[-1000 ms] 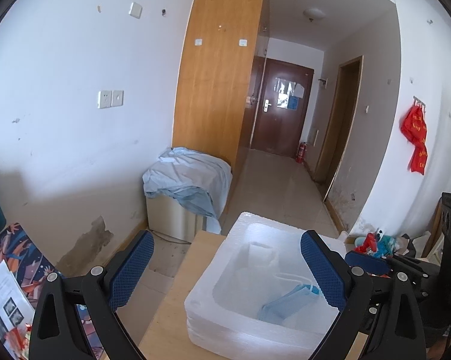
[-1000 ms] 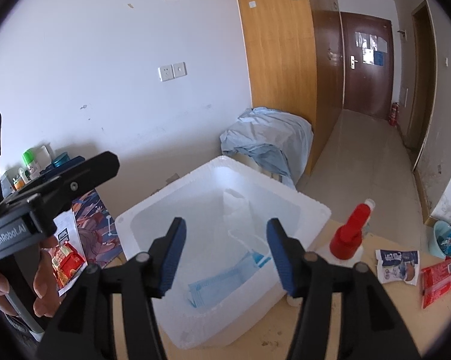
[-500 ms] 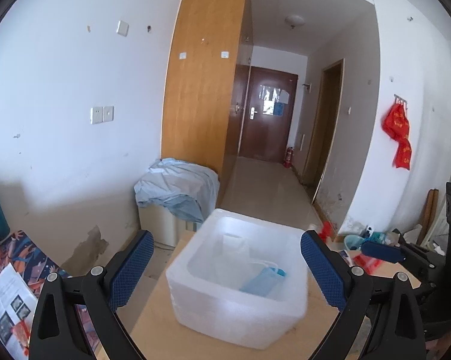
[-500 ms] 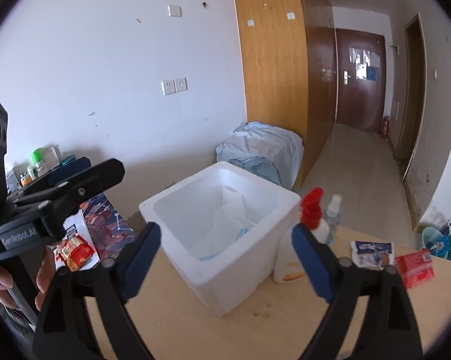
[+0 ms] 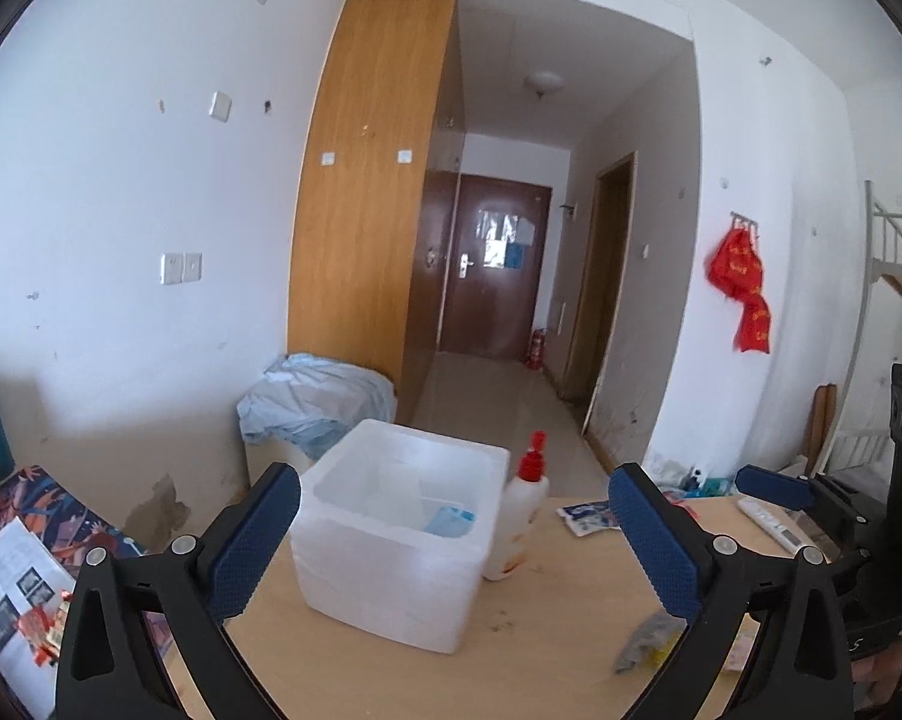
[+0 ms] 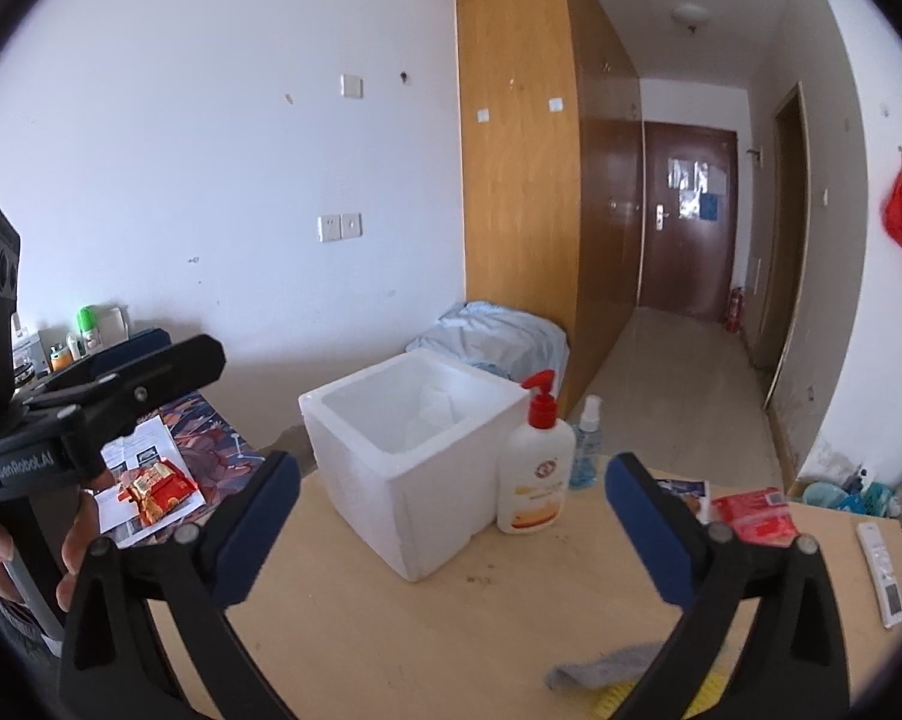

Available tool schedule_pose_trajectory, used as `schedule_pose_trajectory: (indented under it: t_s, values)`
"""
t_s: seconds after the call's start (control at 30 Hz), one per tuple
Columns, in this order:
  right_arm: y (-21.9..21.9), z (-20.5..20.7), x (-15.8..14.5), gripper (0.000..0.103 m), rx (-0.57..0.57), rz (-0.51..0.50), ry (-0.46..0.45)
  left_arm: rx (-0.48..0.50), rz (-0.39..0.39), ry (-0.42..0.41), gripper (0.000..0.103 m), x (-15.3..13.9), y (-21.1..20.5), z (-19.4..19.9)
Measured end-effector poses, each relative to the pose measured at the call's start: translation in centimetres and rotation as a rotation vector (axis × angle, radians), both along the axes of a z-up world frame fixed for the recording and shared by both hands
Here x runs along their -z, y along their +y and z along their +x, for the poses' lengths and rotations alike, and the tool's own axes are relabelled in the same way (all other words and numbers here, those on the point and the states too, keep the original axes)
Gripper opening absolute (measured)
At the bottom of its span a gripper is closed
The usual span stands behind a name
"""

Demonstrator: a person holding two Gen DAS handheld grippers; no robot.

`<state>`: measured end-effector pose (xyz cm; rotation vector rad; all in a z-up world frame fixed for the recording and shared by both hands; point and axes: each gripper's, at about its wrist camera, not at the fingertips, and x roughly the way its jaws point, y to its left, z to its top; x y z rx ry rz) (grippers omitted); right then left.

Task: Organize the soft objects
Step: 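Withdraw both tools from the box back over the remaining items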

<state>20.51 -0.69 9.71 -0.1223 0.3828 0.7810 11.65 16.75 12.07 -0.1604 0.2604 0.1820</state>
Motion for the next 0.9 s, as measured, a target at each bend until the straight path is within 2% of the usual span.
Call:
schedule_pose_trajectory:
  t_s: [0.33,0.5,0.73,0.9]
  values:
    - [-7.5,-3.8,0.9,0.103,0.084,0.093,-0.032,0.065,0.028,-0.046,0.103,0.4,-5.8,-3.6]
    - [-9.7,-5.0,1.7,0.103,0.122,0.109,-0.055,0.087,0.029,-0.087,0.103,0.9,-7.9,-4.9]
    - [-12.4,-7.0,2.8,0.103,0.156,0.15,-0.086,0.06,0.037,-0.136,0.103,2.9,-9.9,-6.5]
    - [-14.2,-8.6,5.0,0.103,0.209,0.145,-0.12,0.082,0.039,-0.149,0.103,4.6,-11.2,-7.2]
